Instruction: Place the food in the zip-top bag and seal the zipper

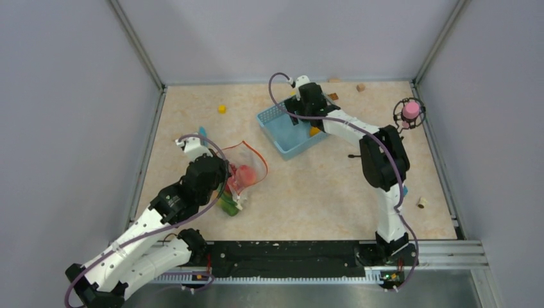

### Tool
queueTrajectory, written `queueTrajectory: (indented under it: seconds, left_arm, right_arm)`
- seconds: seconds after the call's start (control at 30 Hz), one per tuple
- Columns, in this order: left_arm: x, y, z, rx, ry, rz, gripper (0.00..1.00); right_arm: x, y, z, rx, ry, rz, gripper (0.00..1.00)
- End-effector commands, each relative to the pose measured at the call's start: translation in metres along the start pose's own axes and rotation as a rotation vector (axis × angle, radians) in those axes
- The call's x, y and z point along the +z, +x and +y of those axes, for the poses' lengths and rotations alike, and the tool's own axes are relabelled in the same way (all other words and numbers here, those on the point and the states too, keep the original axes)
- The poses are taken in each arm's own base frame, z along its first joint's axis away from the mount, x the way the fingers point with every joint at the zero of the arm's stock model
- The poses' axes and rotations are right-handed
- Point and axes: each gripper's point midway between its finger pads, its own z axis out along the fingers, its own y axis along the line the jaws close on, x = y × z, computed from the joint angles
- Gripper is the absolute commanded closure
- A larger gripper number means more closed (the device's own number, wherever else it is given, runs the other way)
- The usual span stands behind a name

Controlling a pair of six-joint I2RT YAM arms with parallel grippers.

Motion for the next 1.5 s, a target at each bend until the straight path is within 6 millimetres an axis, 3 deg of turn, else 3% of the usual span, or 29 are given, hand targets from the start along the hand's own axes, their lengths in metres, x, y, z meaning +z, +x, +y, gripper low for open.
queueTrajectory:
  seconds: [0.0, 0.23, 0.4, 0.57, 0.7, 0.8, 0.93, 1.03, 1.13, 1.2, 1.47]
  left_arm:
    - [0.002, -0.01, -0.005, -0.009, 0.012, -0.04, 1.0]
    - [0.005, -0.008, -0.005, 0.003, -0.002, -0.037, 1.0]
    - [0.007, -0.006, -0.004, 0.009, -0.012, -0.032, 1.0]
    - [0.007, -0.006, -0.004, 0.007, -0.011, -0.03, 1.0]
    - [0.007, -0.006, -0.005, 0.001, -0.004, -0.029, 1.0]
    - [0.007, -0.004, -0.006, 0.001, 0.002, -0.023, 1.0]
    - [0.007, -0.002, -0.01, 0.0, 0.017, -0.01, 1.0]
    - [0.007, -0.002, -0.009, 0.0, 0.015, -0.01, 1.0]
    - [0.007, -0.001, -0.01, -0.004, 0.019, -0.004, 1.0]
    - [0.008, 0.0, -0.011, -0.003, 0.021, -0.002, 1.0]
    - [0.003, 0.002, -0.018, -0.01, 0.065, 0.023, 1.0]
  right_arm:
    - [0.022, -0.013, -0.014, -0.074, 0.028, -0.025, 0.01]
    - [0.058, 0.014, -0.016, -0.069, -0.024, 0.023, 0.01]
    - [0.074, 0.02, -0.017, 0.022, -0.082, 0.01, 0.05]
    - [0.073, 0.009, -0.013, 0.043, -0.122, -0.033, 0.26]
    - [0.055, -0.007, -0.014, 0.07, -0.137, -0.091, 0.4]
    - [0.032, -0.024, -0.019, 0.098, -0.134, -0.151, 0.47]
    - [-0.008, -0.046, -0.021, 0.147, -0.163, -0.224, 0.47]
    - [-0.052, -0.076, -0.016, 0.206, -0.24, -0.326, 0.51]
    - [-0.094, -0.092, 0.0, 0.255, -0.362, -0.406, 0.52]
    - [-0.125, -0.094, 0.019, 0.277, -0.465, -0.437, 0.53]
    - [-0.265, -0.092, 0.138, 0.226, -0.865, -0.569, 0.5]
